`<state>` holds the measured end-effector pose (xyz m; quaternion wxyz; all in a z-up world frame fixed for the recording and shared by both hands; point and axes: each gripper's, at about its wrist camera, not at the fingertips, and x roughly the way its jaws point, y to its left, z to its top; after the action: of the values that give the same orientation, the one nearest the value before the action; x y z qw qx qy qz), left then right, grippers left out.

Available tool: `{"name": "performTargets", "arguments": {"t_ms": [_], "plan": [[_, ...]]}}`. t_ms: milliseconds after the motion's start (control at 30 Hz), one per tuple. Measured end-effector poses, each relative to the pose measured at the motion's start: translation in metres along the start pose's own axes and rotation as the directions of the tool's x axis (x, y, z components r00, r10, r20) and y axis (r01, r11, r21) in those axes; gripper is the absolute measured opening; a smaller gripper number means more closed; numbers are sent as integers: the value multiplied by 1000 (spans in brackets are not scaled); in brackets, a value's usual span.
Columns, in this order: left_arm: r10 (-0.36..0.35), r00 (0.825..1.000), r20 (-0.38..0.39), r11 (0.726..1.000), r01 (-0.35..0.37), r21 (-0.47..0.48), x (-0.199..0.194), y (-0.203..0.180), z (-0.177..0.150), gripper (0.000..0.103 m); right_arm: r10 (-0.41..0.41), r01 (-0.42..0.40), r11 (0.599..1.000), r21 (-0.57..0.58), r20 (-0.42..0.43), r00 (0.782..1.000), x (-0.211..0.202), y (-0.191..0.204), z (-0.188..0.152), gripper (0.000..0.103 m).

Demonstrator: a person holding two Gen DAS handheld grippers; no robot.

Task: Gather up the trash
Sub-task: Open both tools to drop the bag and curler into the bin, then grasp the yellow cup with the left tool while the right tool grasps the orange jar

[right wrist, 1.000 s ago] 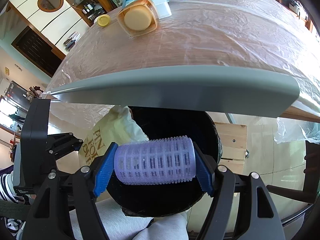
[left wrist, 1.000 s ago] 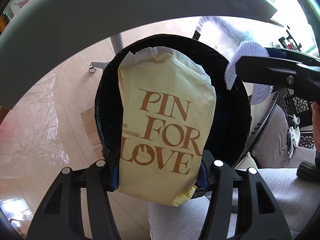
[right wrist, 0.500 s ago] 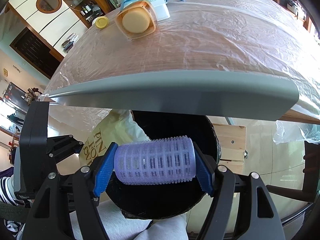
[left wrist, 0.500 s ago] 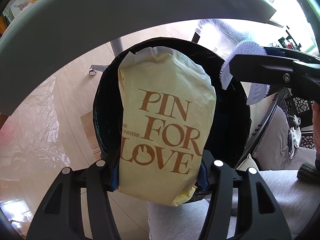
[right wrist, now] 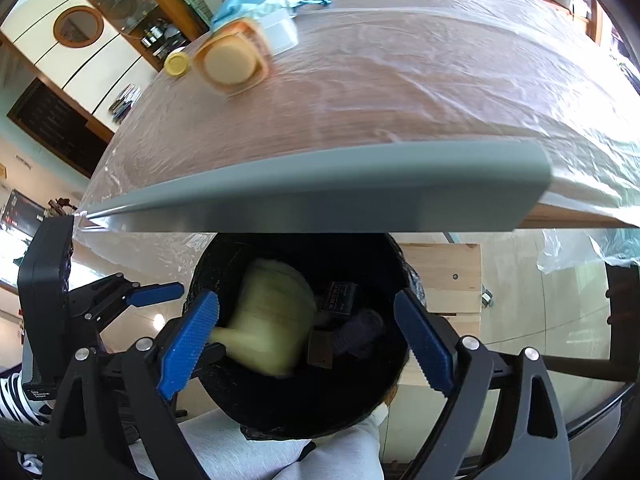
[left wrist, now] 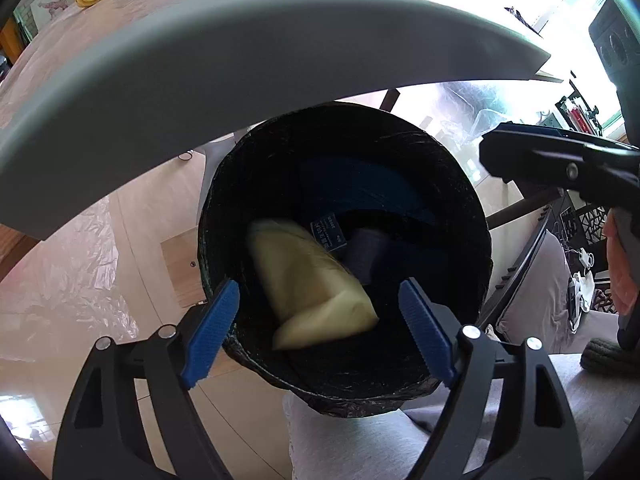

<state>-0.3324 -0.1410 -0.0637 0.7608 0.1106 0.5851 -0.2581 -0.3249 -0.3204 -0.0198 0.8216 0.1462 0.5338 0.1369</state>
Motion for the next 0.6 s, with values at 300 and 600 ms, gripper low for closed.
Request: {"name": "performTargets", "arguments": {"t_ms": [300, 600], "plan": [[-15, 998, 65, 1000, 13, 19, -44, -9, -6, 84, -10, 13, 998, -61, 53, 999, -41, 8, -4, 90], [110, 839, 533, 992, -60, -109, -188, 22, 36, 101, -30, 167, 970, -175, 598, 801, -169, 66, 34, 99]]}}
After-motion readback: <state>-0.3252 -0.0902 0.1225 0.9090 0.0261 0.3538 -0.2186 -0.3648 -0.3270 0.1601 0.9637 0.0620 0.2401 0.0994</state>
